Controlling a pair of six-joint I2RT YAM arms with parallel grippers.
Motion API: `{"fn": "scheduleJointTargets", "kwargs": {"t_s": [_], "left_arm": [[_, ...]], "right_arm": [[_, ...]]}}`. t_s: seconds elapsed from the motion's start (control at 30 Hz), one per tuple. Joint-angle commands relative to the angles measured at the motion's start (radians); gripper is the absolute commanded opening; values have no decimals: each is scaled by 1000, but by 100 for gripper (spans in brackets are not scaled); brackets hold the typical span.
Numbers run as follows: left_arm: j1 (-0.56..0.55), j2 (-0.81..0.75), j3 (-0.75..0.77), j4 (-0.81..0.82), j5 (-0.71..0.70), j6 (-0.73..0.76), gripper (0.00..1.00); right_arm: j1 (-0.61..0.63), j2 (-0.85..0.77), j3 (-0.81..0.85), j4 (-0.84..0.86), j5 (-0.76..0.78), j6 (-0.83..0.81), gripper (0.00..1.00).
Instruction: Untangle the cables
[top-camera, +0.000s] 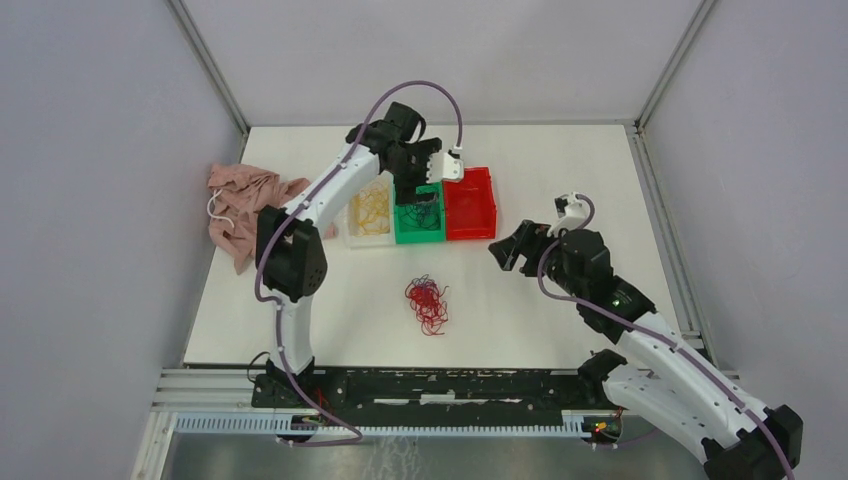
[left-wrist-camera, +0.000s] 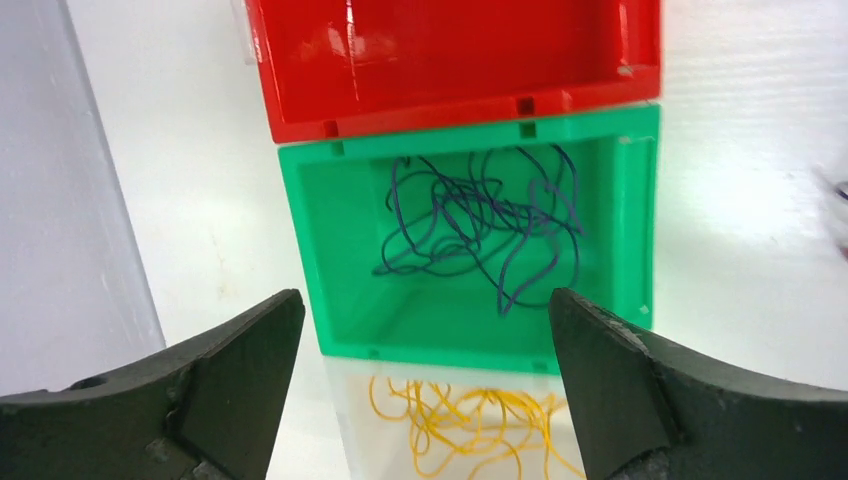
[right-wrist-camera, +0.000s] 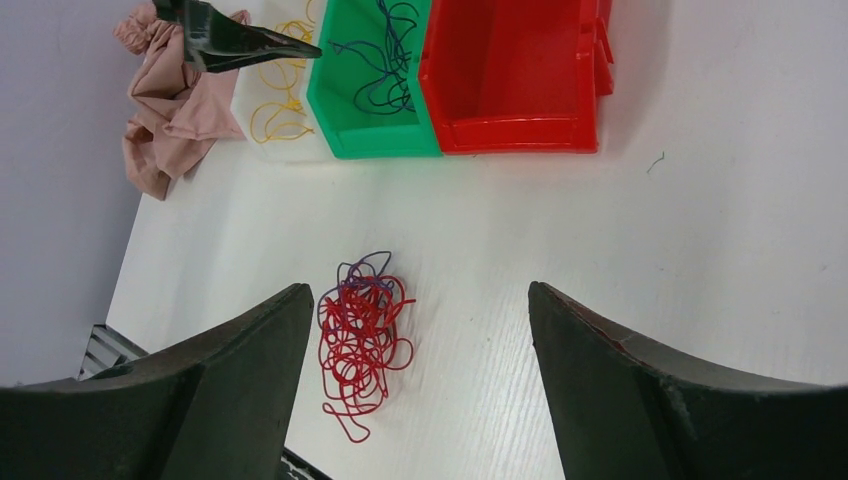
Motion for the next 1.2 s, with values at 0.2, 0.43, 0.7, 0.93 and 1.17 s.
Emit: {"fn": "scheduleJointTargets", "kwargs": {"t_s": [0.2, 0.43, 0.7, 0.93, 1.17], "left_arm": [[88, -11, 185, -311, 183, 32, 99], [92, -253, -73, -202, 215, -69, 99], [113, -483, -263, -121, 181, -208, 100], [138, -543, -278, -64, 201, -268, 99], [155, -557, -260, -27, 208, -300, 99]], "right_arm": [[-13, 108, 85, 69, -96, 10, 86], [-13, 350, 122, 210, -169, 55, 81], [4, 840, 467, 288, -380, 74, 32], [4, 1091, 767, 16, -456, -37, 15], [3, 1201, 902, -97, -467, -77, 10]]}}
